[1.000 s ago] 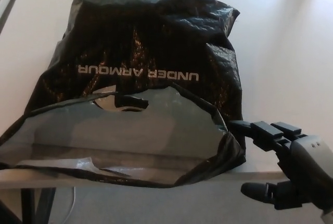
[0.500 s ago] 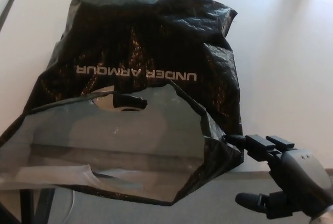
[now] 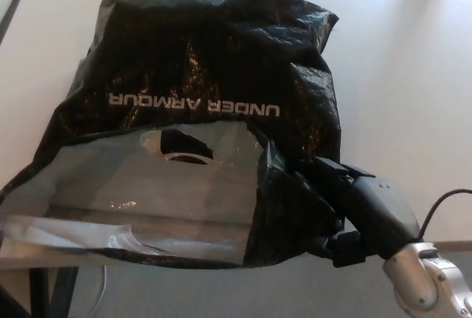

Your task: A plastic bag is kept infront of the robot in the middle of the desk and the robot uses both its hands to grab it from the top and lifts it up and then releases it.

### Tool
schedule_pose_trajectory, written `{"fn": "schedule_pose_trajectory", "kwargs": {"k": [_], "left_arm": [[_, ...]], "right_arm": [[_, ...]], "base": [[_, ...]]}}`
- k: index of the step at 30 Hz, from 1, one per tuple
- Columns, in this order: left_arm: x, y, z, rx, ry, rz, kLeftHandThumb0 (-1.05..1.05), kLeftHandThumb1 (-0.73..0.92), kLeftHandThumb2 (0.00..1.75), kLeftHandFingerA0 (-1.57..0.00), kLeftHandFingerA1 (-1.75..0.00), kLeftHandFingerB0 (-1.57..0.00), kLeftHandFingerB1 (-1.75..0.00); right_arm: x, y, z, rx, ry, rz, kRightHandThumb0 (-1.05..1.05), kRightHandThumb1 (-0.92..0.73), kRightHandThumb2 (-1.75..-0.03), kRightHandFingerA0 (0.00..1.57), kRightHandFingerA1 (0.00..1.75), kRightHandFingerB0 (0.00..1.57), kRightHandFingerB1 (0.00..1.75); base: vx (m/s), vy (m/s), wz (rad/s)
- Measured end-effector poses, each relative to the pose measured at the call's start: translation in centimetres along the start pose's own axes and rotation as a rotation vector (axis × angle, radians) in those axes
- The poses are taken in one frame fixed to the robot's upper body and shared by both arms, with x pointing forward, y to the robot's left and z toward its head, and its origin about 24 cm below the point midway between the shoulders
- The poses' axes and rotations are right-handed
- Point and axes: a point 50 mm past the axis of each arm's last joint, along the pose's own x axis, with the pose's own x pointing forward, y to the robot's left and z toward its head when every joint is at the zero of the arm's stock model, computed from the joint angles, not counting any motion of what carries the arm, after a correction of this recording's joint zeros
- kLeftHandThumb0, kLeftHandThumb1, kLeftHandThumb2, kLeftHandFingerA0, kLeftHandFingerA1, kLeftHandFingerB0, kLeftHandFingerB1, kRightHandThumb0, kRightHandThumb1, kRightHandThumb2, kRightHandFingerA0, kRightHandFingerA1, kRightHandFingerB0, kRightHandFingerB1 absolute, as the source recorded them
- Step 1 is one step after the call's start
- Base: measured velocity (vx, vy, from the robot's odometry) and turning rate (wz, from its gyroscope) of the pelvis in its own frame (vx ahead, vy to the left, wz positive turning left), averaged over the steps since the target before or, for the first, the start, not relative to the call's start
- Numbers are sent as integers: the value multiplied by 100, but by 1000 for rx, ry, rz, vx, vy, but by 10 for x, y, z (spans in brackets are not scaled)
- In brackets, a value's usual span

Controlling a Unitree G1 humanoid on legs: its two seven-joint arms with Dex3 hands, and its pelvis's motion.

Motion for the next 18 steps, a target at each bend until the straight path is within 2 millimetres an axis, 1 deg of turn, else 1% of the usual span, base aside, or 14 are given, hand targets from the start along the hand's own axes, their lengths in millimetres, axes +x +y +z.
{"fn": "schedule_pose_trajectory", "kwargs": {"k": [1, 2, 3, 4, 5, 6, 7, 8, 9, 10, 11, 15, 18], "left_arm": [[0, 0, 0, 0, 1, 0, -11, 63, 59, -44, -34, -32, -31], [0, 0, -1, 0, 1, 1, -13, 63, 59, -45, -35, -32, -31], [0, 1, -1, 0, 1, 2, -12, 63, 59, -42, -34, -31, -31], [0, 1, -1, 1, 1, 4, -12, 63, 59, -42, -34, -31, -31], [-1, 2, -1, 0, 2, 5, -12, 64, 59, -42, -34, -31, -31], [-1, 2, -1, -2, 3, 7, -11, 63, 59, -42, -34, -31, -31], [-1, 2, -1, -2, 3, 8, -11, 63, 59, -42, -34, -31, -31], [-1, 3, -1, -4, 3, 10, -12, 63, 59, -44, -34, -31, -31], [-1, 3, -1, -5, 2, 11, -12, 63, 59, -44, -34, -31, -31], [-1, 3, 0, -6, 0, 13, -12, 63, 58, -44, -35, -32, -31], [0, 4, 0, -6, -1, 15, -12, 62, 58, -44, -34, -32, -31], [1, 4, 1, -8, -6, 16, -14, 63, 59, -42, -34, -30, -31], [3, 5, 3, -11, -8, 10, -15, 62, 58, -43, -34, -30, -31]], "right_arm": [[3, 3, 1, 2, 1, 1, -59, -48, -55, 36, 37, 33, 32], [5, 5, 3, 3, 2, 4, -58, -44, -55, 38, 39, 34, 34], [7, 7, 3, 3, 4, 5, -40, -47, -54, 75, 81, 70, 58], [8, 10, 4, 5, 6, 5, -40, -47, -54, 75, 81, 70, 58], [8, 14, 4, 11, 12, 1, -31, -51, -56, 74, 149, 62, 126], [9, 17, 5, 19, 16, -9, -22, -63, -55, 82, 175, 59, 175], [10, 17, 5, 22, 13, -18, -22, -63, -55, 82, 175, 59, 175], [12, 18, 6, 25, 7, -33, -20, -71, -58, 79, 175, 59, 175], [12, 19, 5, 30, 4, -43, -20, -71, -58, 79, 175, 59, 175], [13, 19, 5, 39, 1, -50, -35, -56, -79, 106, 145, 85, 133], [13, 20, 5, 52, -2, -59, -23, -73, -55, 68, 175, 50, 174], [14, 23, 5, 129, 1, -90, -20, -72, -55, 69, 175, 48, 175], [13, 24, 4, 157, 2, -104, -18, -70, -55, 67, 175, 47, 174]], "base": [[0, 0, 0], [0, 0, 0], [0, 0, 0], [0, 0, 0], [0, 0, 0], [0, 0, 0], [0, 0, 0], [0, 0, 0], [0, 0, 0], [0, 0, 0], [0, 0, 0], [0, 0, 0], [0, 0, 0]]}}
